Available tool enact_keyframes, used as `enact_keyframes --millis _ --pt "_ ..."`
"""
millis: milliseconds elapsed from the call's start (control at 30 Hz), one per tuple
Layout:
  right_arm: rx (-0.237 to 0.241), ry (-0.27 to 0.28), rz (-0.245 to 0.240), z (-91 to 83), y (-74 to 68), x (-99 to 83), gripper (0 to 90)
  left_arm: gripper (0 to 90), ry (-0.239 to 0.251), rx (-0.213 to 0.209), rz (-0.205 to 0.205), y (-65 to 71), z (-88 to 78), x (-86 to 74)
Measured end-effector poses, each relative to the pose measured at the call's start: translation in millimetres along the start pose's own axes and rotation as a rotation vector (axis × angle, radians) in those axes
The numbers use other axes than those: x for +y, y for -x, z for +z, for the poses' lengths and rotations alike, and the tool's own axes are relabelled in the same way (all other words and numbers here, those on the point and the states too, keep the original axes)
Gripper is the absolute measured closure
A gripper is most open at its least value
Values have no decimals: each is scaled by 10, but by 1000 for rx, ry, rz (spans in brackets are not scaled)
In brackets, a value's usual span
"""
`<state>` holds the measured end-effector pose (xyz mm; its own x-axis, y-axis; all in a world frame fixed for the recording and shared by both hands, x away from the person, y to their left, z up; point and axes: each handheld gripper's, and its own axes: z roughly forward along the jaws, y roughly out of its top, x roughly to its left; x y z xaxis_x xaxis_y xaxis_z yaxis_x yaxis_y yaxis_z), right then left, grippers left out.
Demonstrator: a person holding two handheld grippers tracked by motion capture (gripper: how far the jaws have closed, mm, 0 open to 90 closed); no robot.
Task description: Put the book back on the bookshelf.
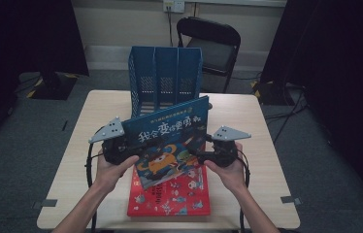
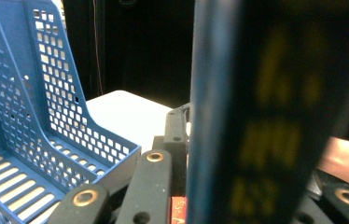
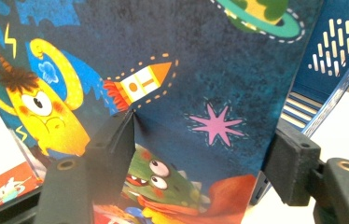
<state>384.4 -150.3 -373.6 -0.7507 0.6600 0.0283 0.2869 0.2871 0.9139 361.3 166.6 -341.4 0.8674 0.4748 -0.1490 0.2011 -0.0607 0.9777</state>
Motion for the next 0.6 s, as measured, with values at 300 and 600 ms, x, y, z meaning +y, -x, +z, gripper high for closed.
enact_keyframes --millis 300,600 --pt "8 4 -1 -42 -16 -23 324 717 41 -33 -106 50 15 121" --pt "14 5 -2 -38 -6 -24 327 777 1 -16 -34 12 -4 238"
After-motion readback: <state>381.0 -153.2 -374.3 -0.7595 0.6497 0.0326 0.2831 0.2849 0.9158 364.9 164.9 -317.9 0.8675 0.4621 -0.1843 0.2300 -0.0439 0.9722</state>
